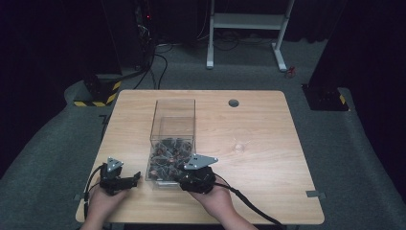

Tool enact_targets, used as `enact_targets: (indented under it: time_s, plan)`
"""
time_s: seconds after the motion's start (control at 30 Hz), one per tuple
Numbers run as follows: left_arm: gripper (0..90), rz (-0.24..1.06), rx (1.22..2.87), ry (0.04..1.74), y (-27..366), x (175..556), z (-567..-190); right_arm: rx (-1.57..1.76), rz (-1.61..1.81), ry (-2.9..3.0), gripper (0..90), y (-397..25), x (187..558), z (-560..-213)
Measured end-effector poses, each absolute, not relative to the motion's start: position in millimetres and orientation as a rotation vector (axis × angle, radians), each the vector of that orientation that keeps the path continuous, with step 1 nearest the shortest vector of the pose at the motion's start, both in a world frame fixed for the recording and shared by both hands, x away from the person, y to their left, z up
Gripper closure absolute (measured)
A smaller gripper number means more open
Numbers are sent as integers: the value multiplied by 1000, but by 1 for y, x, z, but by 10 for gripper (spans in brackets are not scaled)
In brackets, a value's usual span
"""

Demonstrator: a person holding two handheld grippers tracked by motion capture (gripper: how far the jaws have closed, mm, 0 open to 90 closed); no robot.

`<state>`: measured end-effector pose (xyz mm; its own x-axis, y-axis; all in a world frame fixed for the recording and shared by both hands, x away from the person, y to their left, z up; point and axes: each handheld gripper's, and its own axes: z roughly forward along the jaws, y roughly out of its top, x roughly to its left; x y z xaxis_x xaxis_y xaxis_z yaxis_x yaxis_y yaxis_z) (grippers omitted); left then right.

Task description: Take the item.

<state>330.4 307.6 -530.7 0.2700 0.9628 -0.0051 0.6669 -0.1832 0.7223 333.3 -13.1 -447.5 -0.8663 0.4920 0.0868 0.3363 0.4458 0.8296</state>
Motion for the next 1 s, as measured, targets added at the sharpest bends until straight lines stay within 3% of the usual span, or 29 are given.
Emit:
enact_targets:
  time_s: [1.0]
  plan:
    - [74,620,1930,1467,308,330,-531,707,1361,2566,878,-10,333,-454]
